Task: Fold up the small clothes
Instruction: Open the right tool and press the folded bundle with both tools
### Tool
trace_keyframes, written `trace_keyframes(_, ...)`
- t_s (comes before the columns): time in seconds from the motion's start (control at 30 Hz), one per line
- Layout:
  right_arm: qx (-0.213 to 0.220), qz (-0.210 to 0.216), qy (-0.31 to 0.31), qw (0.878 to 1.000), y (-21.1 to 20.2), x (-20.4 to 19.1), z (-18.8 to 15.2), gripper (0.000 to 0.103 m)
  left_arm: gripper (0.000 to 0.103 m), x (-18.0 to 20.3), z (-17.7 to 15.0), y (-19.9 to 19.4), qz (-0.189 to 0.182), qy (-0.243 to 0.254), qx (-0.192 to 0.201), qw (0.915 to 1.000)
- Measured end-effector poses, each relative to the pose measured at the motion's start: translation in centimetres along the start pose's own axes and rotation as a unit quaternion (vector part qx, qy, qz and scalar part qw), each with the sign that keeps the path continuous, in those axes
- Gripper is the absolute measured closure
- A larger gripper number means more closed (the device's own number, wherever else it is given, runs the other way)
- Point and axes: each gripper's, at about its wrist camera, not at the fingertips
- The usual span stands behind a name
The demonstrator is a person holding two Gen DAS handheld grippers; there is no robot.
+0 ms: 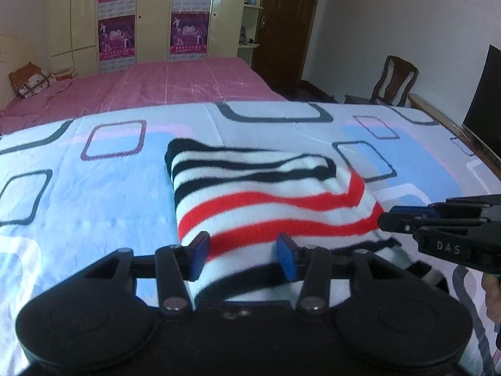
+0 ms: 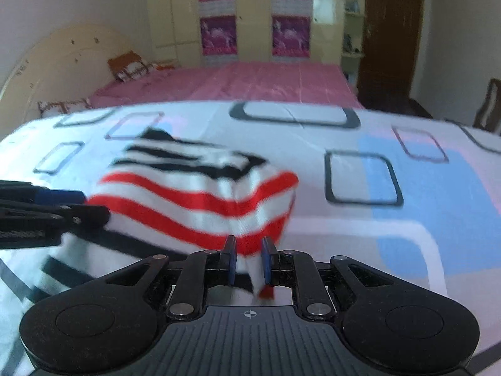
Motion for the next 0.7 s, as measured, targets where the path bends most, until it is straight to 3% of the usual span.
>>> trace_keyframes(0.3, 0.043, -0.023, 0.027, 0.998, 2.0, 0.9, 3.3, 0.088, 0.058, -0.3, 1.6, 1.2, 0.007, 0.008, 0.013, 0.9999)
trace_keyframes(0.7, 0.032, -0.052, 0.048, 0.997, 7.2, 1.7, 3.5, 0.088, 0.058, -0.9, 2.1, 5.1, 0.028, 0.004, 0.015, 0.9995)
Point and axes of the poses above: each gripper's, at about its wrist camera, not at the fingertips, and y roughly the way its jaws point, x to its right, z to its top, and after that the axes turned 15 degrees about x, right-handed
